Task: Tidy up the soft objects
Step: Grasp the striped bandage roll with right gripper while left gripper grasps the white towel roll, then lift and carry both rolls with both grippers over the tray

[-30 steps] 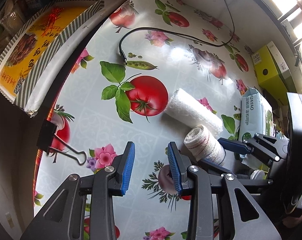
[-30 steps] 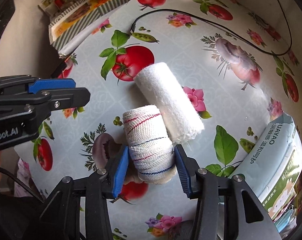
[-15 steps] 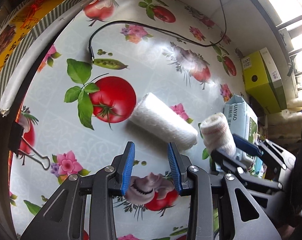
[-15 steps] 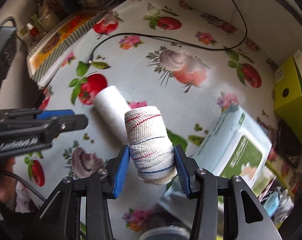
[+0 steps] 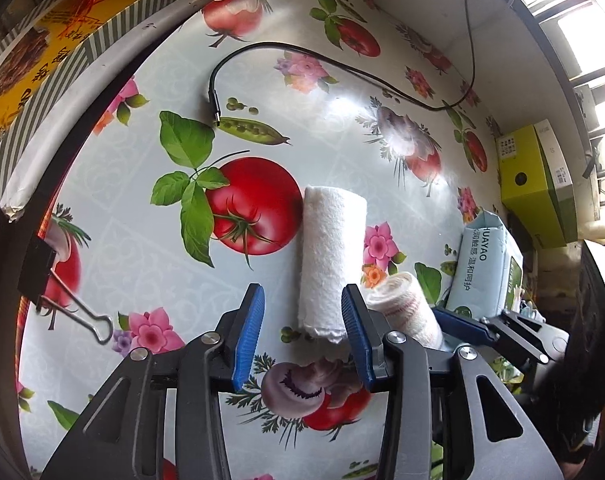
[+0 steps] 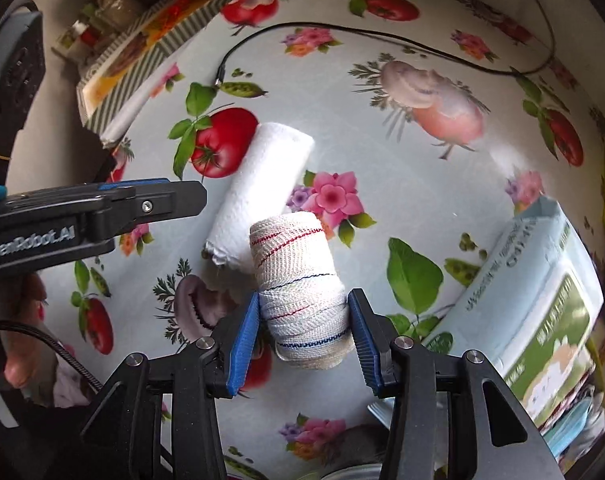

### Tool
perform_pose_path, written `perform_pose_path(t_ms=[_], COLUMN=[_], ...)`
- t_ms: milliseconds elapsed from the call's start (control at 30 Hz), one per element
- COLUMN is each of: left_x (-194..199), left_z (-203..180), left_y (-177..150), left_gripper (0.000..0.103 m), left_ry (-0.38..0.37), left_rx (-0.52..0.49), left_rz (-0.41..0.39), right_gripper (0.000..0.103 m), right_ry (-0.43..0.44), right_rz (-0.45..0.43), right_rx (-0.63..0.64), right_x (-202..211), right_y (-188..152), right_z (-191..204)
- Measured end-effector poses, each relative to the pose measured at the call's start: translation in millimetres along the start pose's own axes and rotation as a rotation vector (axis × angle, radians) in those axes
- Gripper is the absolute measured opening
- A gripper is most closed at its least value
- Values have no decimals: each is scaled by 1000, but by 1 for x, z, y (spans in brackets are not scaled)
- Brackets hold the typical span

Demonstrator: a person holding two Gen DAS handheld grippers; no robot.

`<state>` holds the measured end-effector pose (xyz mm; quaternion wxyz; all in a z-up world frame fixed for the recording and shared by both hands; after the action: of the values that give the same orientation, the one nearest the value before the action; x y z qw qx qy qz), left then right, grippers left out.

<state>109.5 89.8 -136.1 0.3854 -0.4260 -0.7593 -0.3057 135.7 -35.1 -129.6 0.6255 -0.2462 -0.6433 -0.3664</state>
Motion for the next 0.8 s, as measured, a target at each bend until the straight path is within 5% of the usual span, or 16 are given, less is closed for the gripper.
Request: perform_pose_path(t_ms=[367, 600, 800], left_x=[-36, -54, -48], left_z=[-30, -38, -44], left_y=[6, -2, -10], left_gripper=[41, 41, 27], left_ry=[53, 163, 191], left_rx=[-134, -239, -273], left_rz=[36, 37, 27], right_gripper=[44, 44, 44], right_ry=[-1, -12, -11], right_rz=[-89, -136, -160], right_rx=[-172, -202, -223], right_x=[42, 59, 69], right_y=[-16, -21, -30], right_z=[-37, -40, -44])
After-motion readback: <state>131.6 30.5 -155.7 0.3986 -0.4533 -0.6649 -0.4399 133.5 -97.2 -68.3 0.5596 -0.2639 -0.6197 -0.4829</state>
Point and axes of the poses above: each gripper's, at about its wrist camera, not at the fingertips, and x roughly against the way its jaws point, z to its left, y to its top, the point moved 4 cm from there along -x, roughly the way its jaws point, and after that the axes turned 8 degrees about -y, right-handed, at the moved point
